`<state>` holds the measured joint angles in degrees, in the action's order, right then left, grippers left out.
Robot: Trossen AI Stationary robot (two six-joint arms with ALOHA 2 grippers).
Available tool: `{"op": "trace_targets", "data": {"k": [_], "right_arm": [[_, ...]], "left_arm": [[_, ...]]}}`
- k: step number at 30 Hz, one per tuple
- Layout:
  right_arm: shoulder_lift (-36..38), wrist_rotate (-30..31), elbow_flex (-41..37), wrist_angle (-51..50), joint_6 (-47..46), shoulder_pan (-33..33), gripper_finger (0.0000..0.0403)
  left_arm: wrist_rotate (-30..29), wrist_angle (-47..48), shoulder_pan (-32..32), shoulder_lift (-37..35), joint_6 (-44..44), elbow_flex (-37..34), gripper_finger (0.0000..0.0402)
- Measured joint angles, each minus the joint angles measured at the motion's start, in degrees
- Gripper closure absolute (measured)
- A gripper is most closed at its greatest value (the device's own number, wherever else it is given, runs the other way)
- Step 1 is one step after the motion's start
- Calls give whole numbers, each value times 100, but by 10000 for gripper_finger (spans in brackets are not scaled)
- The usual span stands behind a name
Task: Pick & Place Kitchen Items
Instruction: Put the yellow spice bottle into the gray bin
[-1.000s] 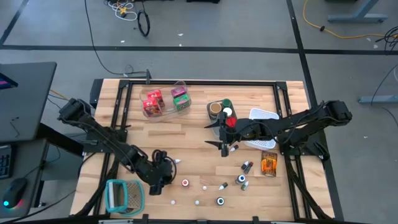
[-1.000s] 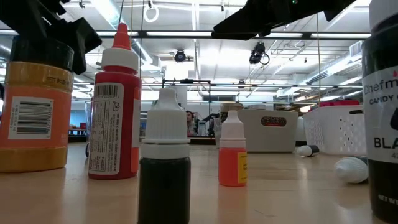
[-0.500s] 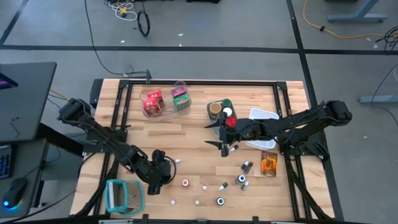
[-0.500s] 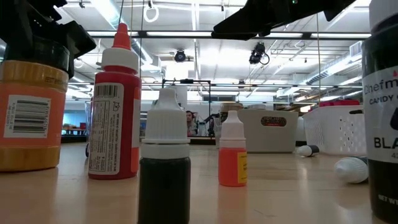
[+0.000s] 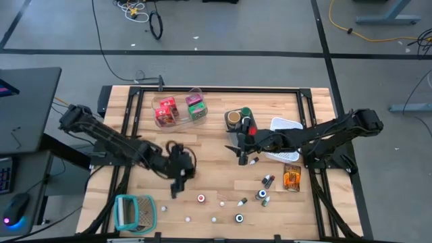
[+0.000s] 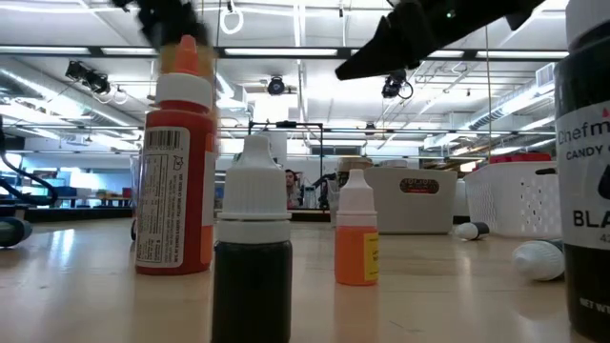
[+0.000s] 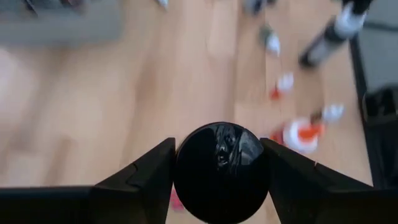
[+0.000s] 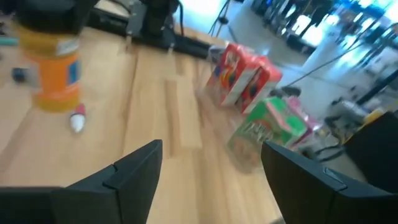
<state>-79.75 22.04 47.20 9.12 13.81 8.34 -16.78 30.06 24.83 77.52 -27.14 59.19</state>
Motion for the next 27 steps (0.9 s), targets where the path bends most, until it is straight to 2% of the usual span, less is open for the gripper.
{"op": "trace_targets", "data": {"k": [2, 5, 12, 20, 27], "right_arm": [[171, -64, 0, -359, -291, 12, 119], [518, -61, 0, -1075, -769, 37, 119], [1224, -51, -2, -2669, -2201, 57, 119], [1308, -46, -2, -2932, -2686, 55, 119], [1244, -56, -1, -2896, -2918, 56, 119]], "left_arm": [[54, -11, -323, -48, 246, 179, 174], [474, -42, -958, -40, 519, 309, 169], [752, -1056, -2273, 394, 1736, 310, 181], [2028, -2797, -3307, 1351, 2472, 311, 175], [2261, -4087, -3692, 2194, 2939, 318, 172]]}}
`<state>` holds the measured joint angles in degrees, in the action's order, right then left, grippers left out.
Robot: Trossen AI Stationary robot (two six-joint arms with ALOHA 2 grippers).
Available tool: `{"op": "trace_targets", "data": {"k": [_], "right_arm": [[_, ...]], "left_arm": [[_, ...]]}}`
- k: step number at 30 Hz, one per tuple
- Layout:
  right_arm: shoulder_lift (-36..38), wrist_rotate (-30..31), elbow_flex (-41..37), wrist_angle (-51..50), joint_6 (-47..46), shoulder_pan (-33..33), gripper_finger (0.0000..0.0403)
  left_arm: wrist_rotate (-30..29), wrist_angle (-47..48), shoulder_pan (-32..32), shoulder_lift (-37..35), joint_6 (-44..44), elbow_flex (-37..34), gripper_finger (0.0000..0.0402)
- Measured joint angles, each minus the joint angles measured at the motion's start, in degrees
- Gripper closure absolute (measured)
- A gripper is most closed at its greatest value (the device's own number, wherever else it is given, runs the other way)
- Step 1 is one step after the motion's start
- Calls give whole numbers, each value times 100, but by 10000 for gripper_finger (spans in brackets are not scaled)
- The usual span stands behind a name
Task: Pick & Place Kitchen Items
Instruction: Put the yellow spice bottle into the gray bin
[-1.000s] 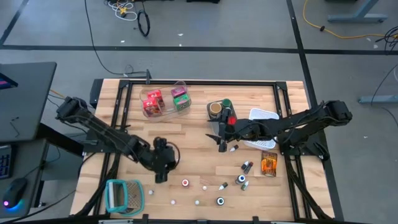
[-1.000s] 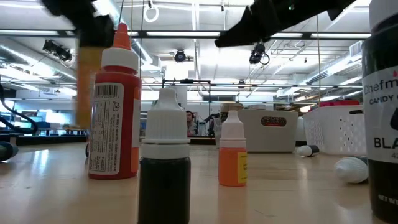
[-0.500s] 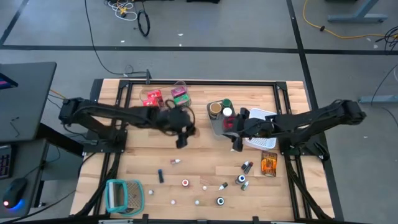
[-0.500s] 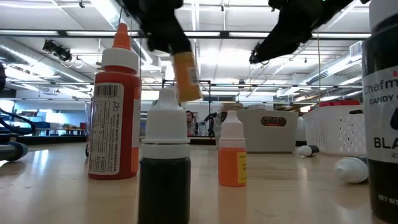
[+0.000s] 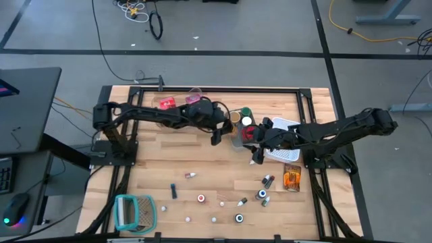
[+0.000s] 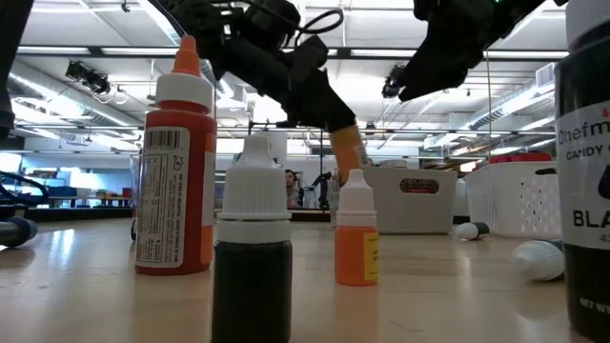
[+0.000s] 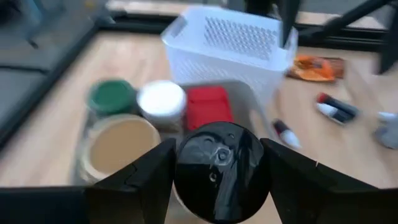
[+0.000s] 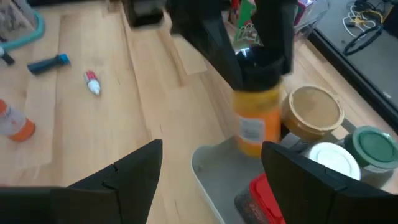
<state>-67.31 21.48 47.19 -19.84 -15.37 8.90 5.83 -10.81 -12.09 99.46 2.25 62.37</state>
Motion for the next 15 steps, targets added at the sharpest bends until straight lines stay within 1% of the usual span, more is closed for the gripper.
{"op": "trace_targets", "data": {"k": [5, 9, 12, 15], "right_arm": [[-78, 44, 1, -17, -271, 1, 119], [-147, 54, -85, 92, -389, -1, 119], [-172, 50, -282, 257, -452, -1, 119], [-170, 122, -507, 532, -497, -1, 119]], "left_arm": [[111, -67, -180, 192, 291, 9, 170], [-159, -81, -322, 197, 463, 11, 174], [-362, -67, -419, 197, 470, 9, 168], [-305, -20, -487, 197, 585, 11, 158]]}}
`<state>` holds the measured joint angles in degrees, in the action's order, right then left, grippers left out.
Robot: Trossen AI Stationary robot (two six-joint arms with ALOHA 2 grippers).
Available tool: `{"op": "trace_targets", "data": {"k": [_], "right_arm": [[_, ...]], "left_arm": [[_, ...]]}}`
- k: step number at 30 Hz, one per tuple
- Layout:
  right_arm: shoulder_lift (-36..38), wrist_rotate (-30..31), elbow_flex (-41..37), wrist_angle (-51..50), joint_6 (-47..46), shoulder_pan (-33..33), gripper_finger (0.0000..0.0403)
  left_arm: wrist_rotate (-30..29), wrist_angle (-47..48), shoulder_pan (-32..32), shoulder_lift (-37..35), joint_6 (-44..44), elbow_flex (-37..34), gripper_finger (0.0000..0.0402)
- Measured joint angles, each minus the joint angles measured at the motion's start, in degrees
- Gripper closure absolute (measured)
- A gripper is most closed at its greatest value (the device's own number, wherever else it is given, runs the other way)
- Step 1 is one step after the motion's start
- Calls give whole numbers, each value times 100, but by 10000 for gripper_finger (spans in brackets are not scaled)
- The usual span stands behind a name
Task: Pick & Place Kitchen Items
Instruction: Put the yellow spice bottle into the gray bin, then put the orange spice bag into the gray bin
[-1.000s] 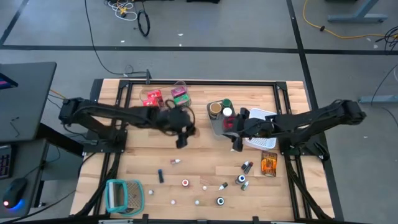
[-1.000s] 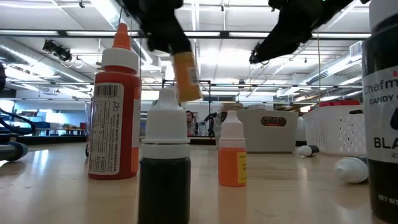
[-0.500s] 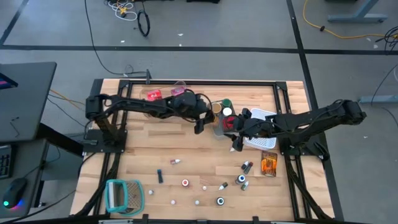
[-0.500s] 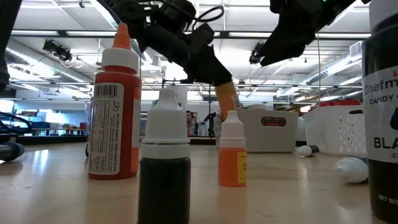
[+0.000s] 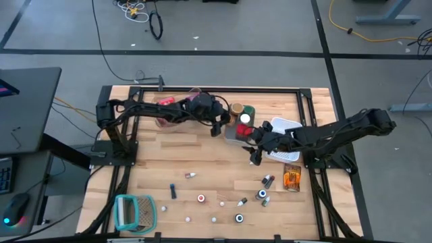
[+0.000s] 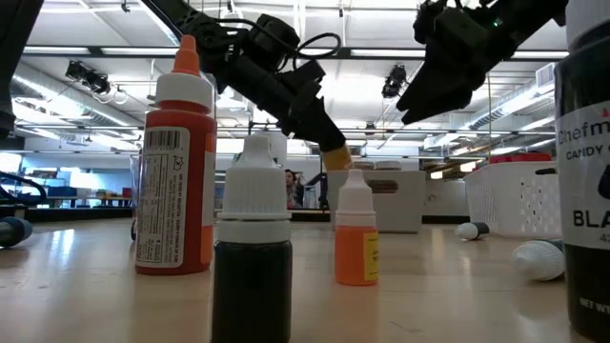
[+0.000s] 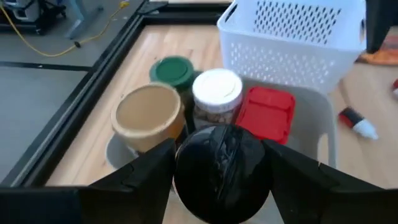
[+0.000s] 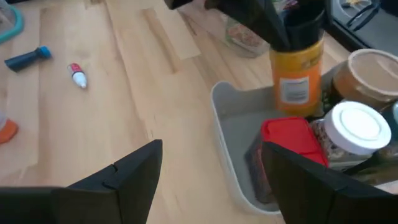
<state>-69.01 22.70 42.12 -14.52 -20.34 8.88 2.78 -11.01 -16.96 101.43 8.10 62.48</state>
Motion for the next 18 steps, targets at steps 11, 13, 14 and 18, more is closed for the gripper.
{"op": "trace_targets", "data": {"k": [11, 13, 14, 18], "right_arm": [[0, 92, -303, 601, -330, 0, 119], [0, -3, -303, 598, -428, 0, 119], [0, -19, -303, 600, -479, 0, 119], [0, 3, -303, 598, -706, 0, 119]], "left_arm": [[200, 105, 9, 0, 284, -1, 151], [9, 64, 8, -1, 280, 0, 151], [-31, 62, 8, -7, 270, 0, 151], [32, 115, 85, -120, -38, 0, 154]]}}
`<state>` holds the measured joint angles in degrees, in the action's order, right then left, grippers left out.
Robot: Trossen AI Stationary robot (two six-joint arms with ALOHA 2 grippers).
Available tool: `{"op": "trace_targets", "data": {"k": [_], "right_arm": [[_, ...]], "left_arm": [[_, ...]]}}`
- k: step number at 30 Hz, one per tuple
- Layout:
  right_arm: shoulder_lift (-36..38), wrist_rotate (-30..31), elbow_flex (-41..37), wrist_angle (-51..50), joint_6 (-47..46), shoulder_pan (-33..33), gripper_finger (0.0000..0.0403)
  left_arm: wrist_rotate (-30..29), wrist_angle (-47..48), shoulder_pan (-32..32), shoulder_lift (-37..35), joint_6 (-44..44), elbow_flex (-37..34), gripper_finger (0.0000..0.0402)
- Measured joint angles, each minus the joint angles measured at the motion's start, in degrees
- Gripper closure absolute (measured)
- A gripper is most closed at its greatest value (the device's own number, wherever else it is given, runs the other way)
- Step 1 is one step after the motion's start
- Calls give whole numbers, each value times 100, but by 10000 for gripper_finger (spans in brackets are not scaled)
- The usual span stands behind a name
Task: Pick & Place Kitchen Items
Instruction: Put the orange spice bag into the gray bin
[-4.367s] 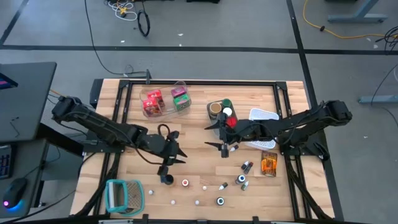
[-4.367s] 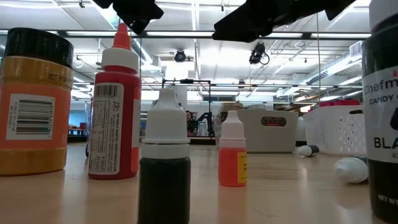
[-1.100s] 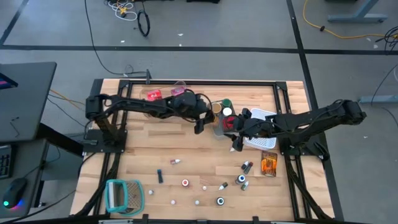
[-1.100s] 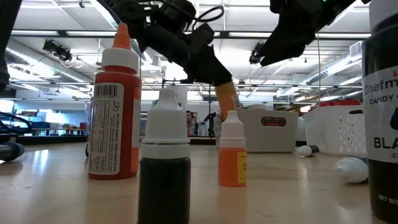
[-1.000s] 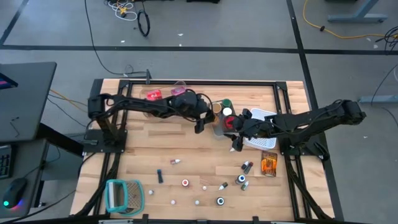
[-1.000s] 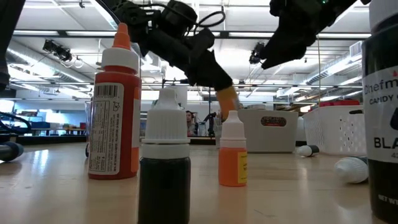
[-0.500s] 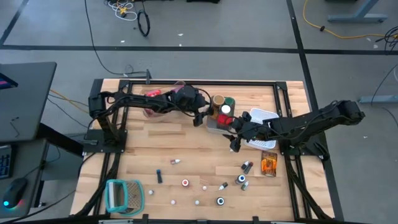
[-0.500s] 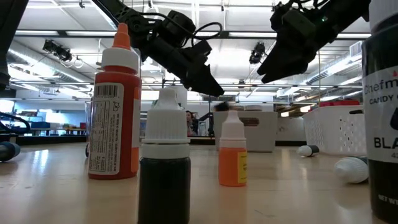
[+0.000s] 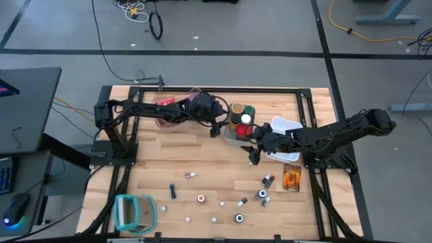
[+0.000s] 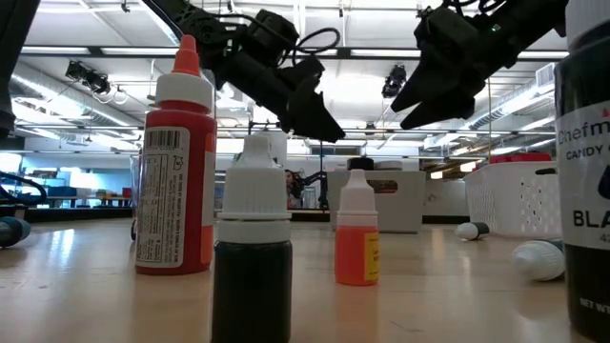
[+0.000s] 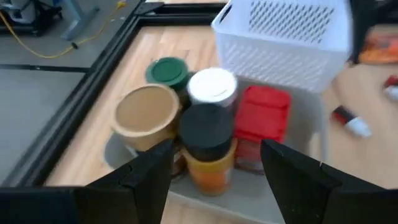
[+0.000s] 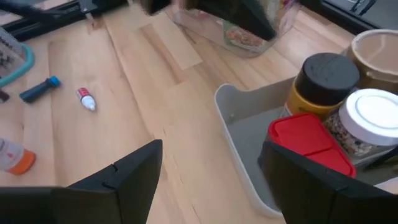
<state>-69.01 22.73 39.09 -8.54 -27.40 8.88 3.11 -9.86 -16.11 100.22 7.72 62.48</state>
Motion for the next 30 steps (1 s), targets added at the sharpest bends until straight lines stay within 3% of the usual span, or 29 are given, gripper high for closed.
{"op": "trace_targets", "data": {"k": [4, 15, 24, 26, 30], "right_arm": [[0, 28, 0, -4, -212, 0, 119], [-2, -414, -4, 58, -363, 31, 119], [-87, -578, -4, 616, -221, -20, 119], [-92, -899, -7, 504, -544, -20, 119], [-90, -2128, -7, 117, -1085, 23, 119]], "left_arm": [[11, 313, 67, -392, -273, 0, 162], [43, 1177, 93, -2124, 126, 4, 164], [82, 2019, 157, -2685, 367, 7, 162], [126, 1986, 169, -2688, 361, 7, 162], [230, 1981, 191, -2636, 366, 7, 165]]}}
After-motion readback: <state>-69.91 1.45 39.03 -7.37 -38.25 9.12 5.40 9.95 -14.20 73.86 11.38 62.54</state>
